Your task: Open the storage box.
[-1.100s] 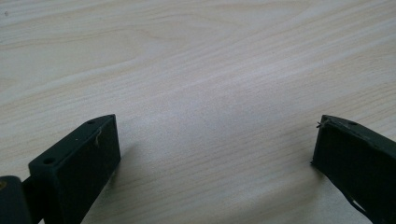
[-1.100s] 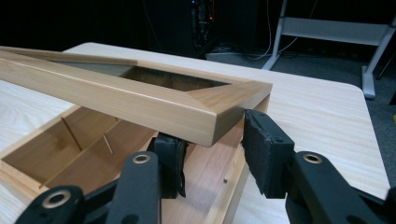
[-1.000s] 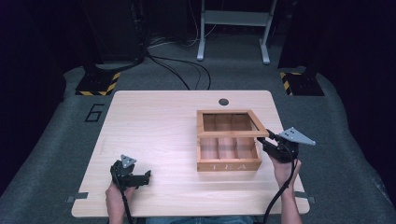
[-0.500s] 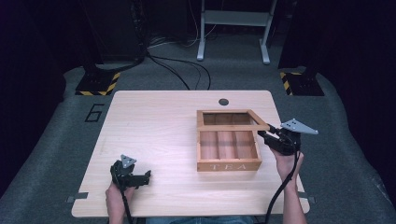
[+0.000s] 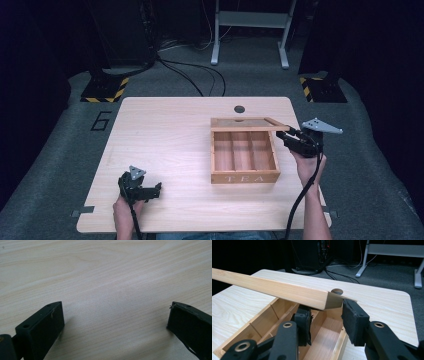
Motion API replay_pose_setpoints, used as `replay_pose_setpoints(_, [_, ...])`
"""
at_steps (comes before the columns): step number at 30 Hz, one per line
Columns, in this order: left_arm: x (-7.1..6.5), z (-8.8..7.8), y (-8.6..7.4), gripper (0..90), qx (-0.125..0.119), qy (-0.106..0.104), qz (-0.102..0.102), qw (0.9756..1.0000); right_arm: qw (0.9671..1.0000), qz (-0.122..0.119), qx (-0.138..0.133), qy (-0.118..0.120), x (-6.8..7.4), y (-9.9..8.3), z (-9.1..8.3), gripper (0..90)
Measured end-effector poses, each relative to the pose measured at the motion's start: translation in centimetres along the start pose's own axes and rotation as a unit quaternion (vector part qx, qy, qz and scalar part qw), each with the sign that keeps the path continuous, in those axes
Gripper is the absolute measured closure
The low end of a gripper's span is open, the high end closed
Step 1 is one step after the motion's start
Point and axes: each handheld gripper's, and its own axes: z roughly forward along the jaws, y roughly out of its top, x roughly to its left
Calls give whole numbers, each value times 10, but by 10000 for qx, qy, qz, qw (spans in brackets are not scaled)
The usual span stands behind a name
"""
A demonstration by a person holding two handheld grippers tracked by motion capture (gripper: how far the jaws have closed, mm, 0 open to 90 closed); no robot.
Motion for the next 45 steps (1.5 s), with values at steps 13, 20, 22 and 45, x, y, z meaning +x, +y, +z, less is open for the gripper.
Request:
replay_pose_setpoints(13, [0,0,0,5,-9,-1,-1,10000,10000,39,-4,91,-6,15,5,596])
replay_pose_setpoints(20, [1,0,0,4,-7,-4,-1,10000,10000,34,1,93,-7,22,7,599])
replay_pose_setpoints(22, [1,0,0,4,-12,-2,3,10000,9999,20,13,103,-8,24,7,600])
replay_pose_setpoints(45, [0,0,0,5,-17,9,11,10000,9998,89,89,160,-16,45,17,601])
